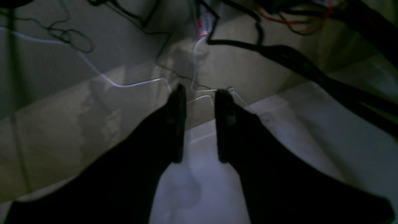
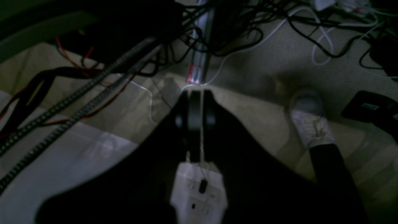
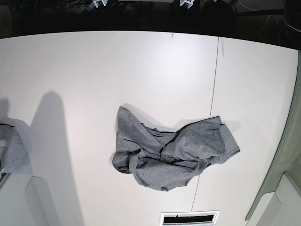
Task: Layout the t-shirt on the table in an organized manner, then fold the t-shirt properly
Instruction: 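Reach both grippers down and grasp opposite edges of the grey t-shirt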
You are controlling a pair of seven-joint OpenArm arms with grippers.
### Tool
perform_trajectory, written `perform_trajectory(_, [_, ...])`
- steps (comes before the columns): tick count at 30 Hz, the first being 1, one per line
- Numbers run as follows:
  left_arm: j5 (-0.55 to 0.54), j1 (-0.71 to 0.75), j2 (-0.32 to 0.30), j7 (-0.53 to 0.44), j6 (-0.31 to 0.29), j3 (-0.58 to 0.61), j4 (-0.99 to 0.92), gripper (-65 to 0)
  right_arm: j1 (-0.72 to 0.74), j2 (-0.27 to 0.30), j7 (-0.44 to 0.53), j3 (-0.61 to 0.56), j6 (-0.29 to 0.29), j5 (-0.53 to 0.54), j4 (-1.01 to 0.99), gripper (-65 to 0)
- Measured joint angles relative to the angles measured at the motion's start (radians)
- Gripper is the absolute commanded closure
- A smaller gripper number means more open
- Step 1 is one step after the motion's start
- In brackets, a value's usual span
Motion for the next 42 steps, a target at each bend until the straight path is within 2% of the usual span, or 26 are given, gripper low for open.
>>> perform_trajectory(5, [-0.002,-0.001,0.0,-0.006,-0.048,0.0,0.0,-18.7,0.0,0.0,0.0,0.0,0.0,0.002,0.0,-0.9])
perform_trajectory(20, [0.0,0.005,0.0,-0.007,-0.048,0.0,0.001,-18.7,0.0,0.0,0.016,0.0,0.0,0.003,0.0,-0.9])
perform_trajectory(29, [-0.003,0.074,0.0,-0.014,-0.048,0.0,0.112,-18.7,0.0,0.0,0.019,0.0,0.0,0.003,0.0,-0.9])
perform_trajectory(31, [-0.042,0.098,-0.004,0.016,-0.048,0.0,0.153,-18.7,0.0,0.003,0.019,0.0,0.005,0.003,0.001,-0.9])
perform_trajectory(33, [-0.085,0.124,-0.013,0.075,-0.048,0.0,0.213,-18.7,-0.016,0.011,0.016,0.0,0.063,0.003,0.015,-0.9])
perform_trajectory(36, [-0.088,0.176,-0.037,0.138,-0.049,-0.002,0.333,-18.7,-0.076,0.033,0.016,0.001,0.216,0.006,0.102,-0.9])
perform_trajectory(37, [-0.089,0.197,-0.048,0.154,-0.05,-0.002,0.378,-18.7,-0.101,0.041,0.017,0.001,0.232,0.034,0.146,-0.9])
perform_trajectory(42, [-0.127,0.301,-0.115,0.23,-0.048,-0.02,0.614,-18.7,-0.284,0.089,0.009,0.0,0.229,0.181,0.414,-0.9])
